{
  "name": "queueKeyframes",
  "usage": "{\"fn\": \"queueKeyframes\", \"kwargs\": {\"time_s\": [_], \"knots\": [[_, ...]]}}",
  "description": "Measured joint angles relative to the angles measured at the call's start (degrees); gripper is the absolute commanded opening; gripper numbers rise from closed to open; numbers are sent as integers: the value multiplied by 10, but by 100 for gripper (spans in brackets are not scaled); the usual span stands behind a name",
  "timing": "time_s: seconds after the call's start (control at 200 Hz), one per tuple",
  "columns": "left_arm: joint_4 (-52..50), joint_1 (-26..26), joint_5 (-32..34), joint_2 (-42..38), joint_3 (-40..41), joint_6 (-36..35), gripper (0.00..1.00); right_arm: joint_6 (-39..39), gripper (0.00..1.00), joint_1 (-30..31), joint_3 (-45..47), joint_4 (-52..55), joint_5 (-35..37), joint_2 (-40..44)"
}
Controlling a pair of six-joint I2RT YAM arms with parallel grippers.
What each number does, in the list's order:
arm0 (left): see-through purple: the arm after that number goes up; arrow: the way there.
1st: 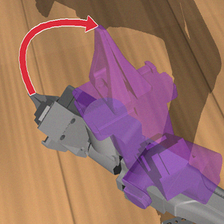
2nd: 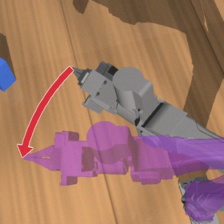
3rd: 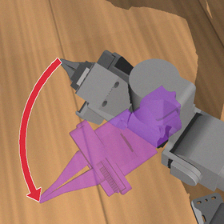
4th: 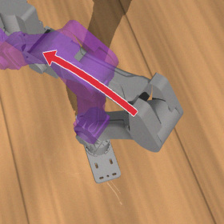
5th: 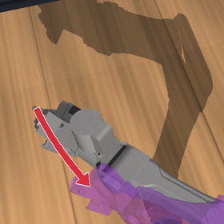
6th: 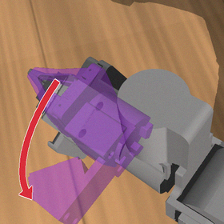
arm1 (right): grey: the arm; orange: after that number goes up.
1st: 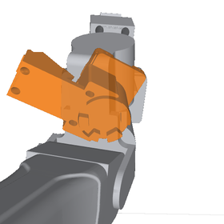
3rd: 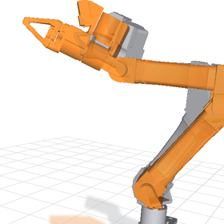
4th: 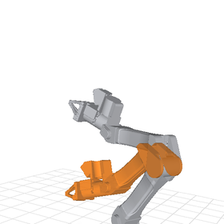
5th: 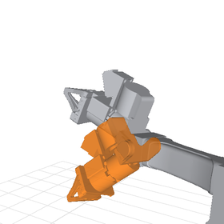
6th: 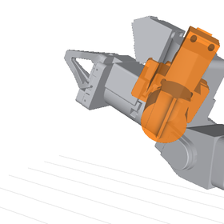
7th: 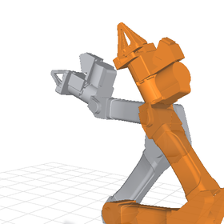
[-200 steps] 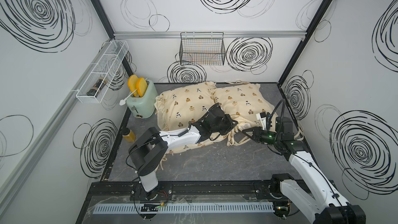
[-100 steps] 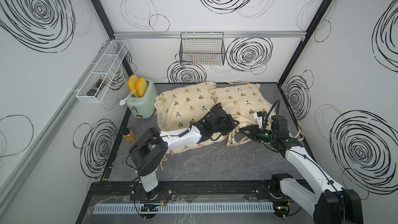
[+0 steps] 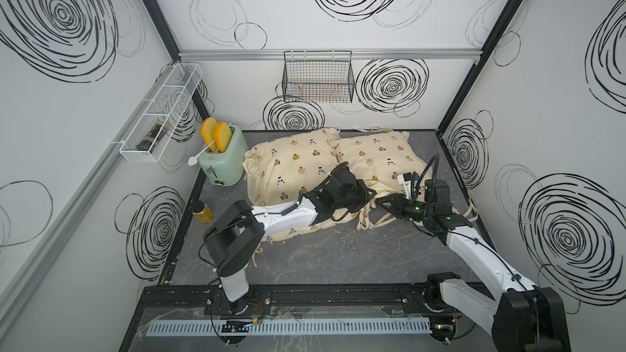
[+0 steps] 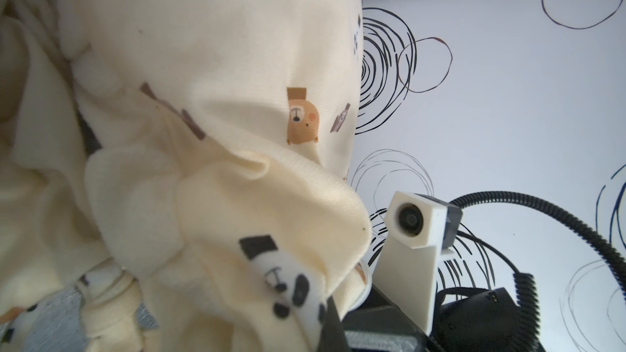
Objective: Zip up pillowcases
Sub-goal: Zip the zipper on the pillowcase.
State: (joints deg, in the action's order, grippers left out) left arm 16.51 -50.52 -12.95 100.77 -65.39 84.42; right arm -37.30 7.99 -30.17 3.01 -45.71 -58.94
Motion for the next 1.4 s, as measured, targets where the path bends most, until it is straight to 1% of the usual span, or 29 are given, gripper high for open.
{"fn": "queueKeyframes", "kwargs": {"time_s": [0.075,0.185,0.335,0.535,0.986,1.396], "knots": [[0,0,0,1,0,1,0,0,25,0,0,-5,0,-4],[0,0,0,1,0,1,0,-1,17,0,-2,-8,0,-7],[0,0,1,2,-5,2,0,-2,11,0,-5,-10,-1,-7],[0,0,1,6,-7,3,0,-1,0,-1,-5,-11,-1,-7],[19,5,-10,1,14,2,0,29,0,-37,-6,38,-23,17],[19,23,-25,-16,36,-3,0,63,0,-60,-6,86,-33,35]]}}
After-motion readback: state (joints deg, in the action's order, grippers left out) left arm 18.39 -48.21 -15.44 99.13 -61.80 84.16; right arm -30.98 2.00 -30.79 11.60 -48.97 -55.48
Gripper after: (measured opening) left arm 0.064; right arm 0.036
